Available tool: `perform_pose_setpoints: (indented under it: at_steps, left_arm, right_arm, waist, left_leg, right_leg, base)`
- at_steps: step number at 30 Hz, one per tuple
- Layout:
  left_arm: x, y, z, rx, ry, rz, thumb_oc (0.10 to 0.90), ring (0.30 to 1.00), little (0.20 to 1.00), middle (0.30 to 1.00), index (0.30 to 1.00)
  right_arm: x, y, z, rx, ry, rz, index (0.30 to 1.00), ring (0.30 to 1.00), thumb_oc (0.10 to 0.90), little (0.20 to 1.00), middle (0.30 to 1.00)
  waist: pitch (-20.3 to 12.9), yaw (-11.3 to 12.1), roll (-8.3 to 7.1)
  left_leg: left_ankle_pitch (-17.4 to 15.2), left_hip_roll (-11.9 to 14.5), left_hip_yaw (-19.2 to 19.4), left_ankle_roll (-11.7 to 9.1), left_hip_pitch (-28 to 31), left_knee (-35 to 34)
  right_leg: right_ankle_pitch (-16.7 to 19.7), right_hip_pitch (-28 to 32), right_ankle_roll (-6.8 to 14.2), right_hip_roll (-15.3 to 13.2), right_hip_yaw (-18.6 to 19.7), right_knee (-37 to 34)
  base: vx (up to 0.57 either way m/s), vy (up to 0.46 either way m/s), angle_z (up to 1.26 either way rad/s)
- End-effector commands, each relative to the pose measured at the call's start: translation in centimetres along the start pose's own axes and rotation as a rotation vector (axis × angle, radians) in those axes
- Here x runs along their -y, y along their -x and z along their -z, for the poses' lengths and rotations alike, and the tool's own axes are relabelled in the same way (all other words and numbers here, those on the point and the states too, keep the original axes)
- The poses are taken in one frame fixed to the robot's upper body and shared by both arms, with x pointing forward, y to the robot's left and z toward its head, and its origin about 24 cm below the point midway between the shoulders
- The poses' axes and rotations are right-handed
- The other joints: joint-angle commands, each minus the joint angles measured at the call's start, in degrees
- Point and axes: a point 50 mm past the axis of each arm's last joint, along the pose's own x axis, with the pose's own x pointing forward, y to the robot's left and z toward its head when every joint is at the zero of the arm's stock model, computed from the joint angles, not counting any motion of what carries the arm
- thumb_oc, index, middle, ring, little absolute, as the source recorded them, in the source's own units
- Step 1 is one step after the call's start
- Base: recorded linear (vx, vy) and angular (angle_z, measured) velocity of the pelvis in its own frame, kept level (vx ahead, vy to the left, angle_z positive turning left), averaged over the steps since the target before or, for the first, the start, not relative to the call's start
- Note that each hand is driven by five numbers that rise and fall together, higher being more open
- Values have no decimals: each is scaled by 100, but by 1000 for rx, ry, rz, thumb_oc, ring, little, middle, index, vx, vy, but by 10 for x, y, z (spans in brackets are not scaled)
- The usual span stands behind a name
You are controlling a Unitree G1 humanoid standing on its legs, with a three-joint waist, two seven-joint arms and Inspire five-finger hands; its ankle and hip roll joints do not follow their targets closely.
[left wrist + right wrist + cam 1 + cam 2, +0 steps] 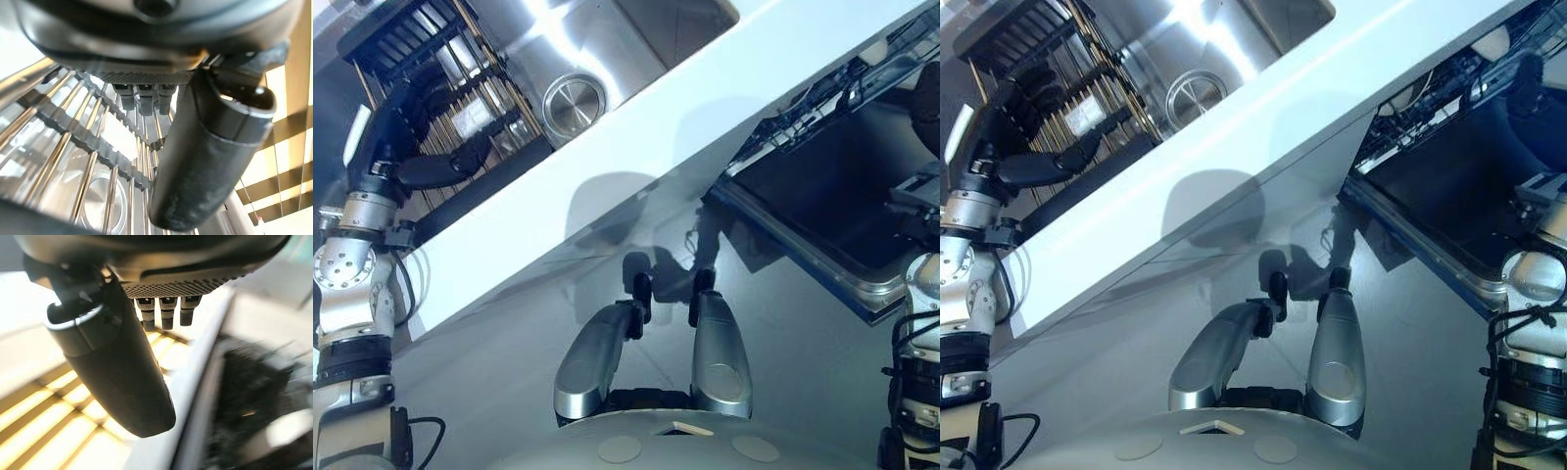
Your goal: Pick up plates and place into dishwasher.
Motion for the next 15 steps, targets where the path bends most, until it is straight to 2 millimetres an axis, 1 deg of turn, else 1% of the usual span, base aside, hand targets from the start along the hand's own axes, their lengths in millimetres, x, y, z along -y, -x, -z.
perform_pose_setpoints:
  at_steps: [1,4,5,7,9,11,12,14,15]
  left_arm:
    - [52,47,44,-103,145,64,800,900,900,900,900]
    - [39,34,39,-66,140,-15,800,900,900,900,900]
    - [38,33,39,-63,140,-20,800,900,900,900,900]
    - [29,24,36,-42,130,-73,800,900,900,900,900]
    - [27,20,36,-37,127,-85,800,900,900,900,900]
    - [29,17,37,-34,119,-90,800,900,900,900,900]
    - [30,15,36,-29,117,-91,800,900,900,900,900]
    - [30,9,33,-16,107,-105,800,900,900,900,900]
    - [30,7,32,-8,109,-121,800,900,900,900,900]
  right_arm:
    - [59,-27,8,-39,-79,432,900,900,800,900,900]
    - [89,-18,45,-191,-90,598,900,900,800,900,900]
    - [91,-17,48,-199,-93,606,900,900,800,900,900]
    - [102,-7,64,-255,-64,709,900,900,800,900,900]
    - [107,3,74,-293,-35,771,900,900,800,900,900]
    - [109,14,88,-373,-52,831,900,900,800,900,900]
    - [108,18,93,-408,-61,834,900,900,800,900,900]
    - [104,23,104,-487,-140,809,900,900,800,900,900]
    - [98,28,111,-542,-181,790,900,900,800,900,900]
  waist:
    - [219,56,-287]
    - [219,8,-283]
    - [219,9,-280]
    - [219,-29,-261]
    - [219,-45,-251]
    - [219,-57,-219]
    - [219,-60,-202]
    - [219,-60,-168]
    - [219,-59,-134]
  left_leg:
    - [159,114,-76,-93,-578,60]
    - [253,127,-103,-101,-626,-95]
    - [260,130,-104,-102,-626,-113]
    - [303,131,-112,-102,-616,-232]
    - [318,142,-104,-100,-584,-323]
    - [368,165,-84,-107,-527,-474]
    - [394,171,-77,-111,-503,-553]
    - [452,182,-61,-119,-456,-711]
    - [482,178,-53,-122,-408,-808]
  right_leg:
    - [597,-614,-73,637,-84,-235]
    - [717,-654,-56,707,-42,-395]
    - [725,-654,-56,711,-38,-410]
    - [771,-653,-47,765,17,-506]
    - [785,-637,-38,797,37,-560]
    - [797,-592,-27,825,36,-625]
    - [799,-574,-25,839,43,-662]
    - [809,-542,-25,851,49,-735]
    - [804,-511,-33,862,48,-782]
  base:
    - [-40,-46,-4]
    - [-40,-45,-5]
    - [0,-45,-8]
    - [2,-69,-14]
    - [-1,-65,-14]
    - [-7,-60,-13]
    - [-26,-64,-10]
    - [-28,-51,-10]
    - [-31,-36,-8]
